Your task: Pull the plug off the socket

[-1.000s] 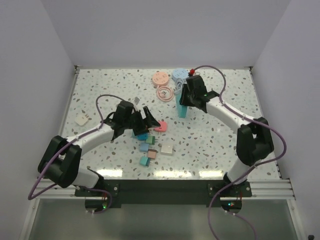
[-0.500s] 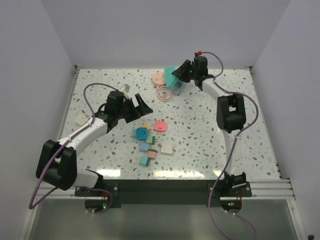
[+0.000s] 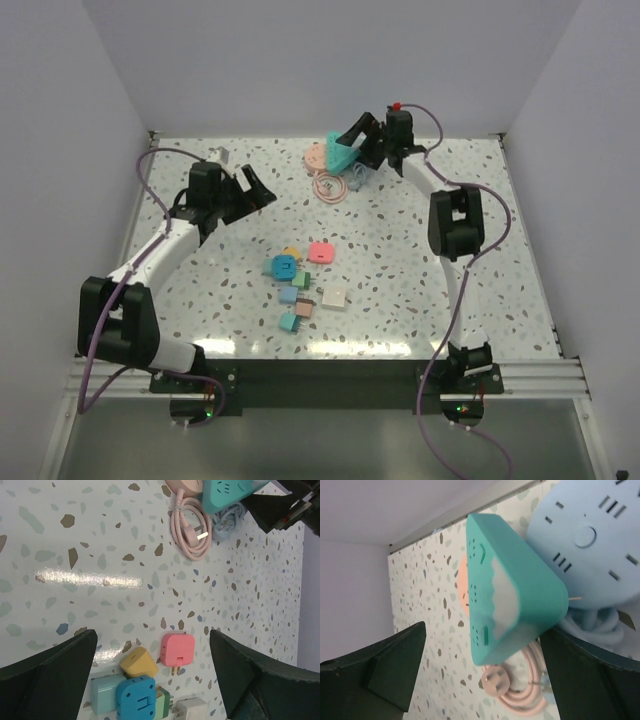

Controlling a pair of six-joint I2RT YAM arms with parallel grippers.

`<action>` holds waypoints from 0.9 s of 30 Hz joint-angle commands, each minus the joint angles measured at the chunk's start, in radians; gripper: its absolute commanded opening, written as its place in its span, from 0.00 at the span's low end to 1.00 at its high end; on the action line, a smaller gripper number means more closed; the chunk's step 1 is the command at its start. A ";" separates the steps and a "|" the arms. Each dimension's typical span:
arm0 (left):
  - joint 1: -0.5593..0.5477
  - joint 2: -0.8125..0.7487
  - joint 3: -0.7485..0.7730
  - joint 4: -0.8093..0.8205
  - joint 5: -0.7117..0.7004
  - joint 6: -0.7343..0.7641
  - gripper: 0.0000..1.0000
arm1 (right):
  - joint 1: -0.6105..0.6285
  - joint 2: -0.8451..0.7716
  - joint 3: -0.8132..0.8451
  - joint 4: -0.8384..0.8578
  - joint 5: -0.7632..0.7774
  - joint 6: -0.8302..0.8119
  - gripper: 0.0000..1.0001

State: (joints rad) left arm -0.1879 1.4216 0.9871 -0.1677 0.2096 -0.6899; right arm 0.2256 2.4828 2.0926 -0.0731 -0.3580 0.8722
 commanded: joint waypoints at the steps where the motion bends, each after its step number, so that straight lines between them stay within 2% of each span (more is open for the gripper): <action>1: 0.010 0.013 0.044 0.034 0.016 0.055 1.00 | -0.012 -0.197 -0.066 -0.085 0.008 -0.117 0.99; 5: 0.011 0.016 0.061 0.053 0.031 0.081 1.00 | -0.014 -0.369 -0.190 -0.115 0.013 -0.215 0.99; 10: 0.013 0.020 0.064 0.073 0.063 0.112 1.00 | -0.014 -0.580 -0.293 -0.287 0.014 -0.363 0.99; 17: 0.011 -0.001 -0.022 0.189 0.174 0.113 1.00 | -0.012 -0.906 -0.725 -0.358 -0.047 -0.458 0.99; 23: 0.011 -0.026 -0.088 0.237 0.243 0.141 1.00 | -0.012 -1.312 -1.067 -0.410 -0.030 -0.466 0.99; 25: 0.011 -0.033 -0.099 0.241 0.254 0.150 1.00 | -0.012 -1.466 -1.115 -0.466 0.000 -0.464 0.99; 27: 0.013 -0.039 -0.116 0.250 0.263 0.153 1.00 | -0.011 -1.551 -1.151 -0.519 0.017 -0.475 0.99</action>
State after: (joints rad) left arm -0.1833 1.4307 0.8860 0.0029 0.4244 -0.5785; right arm 0.2165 1.0782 0.9581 -0.5282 -0.3717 0.4286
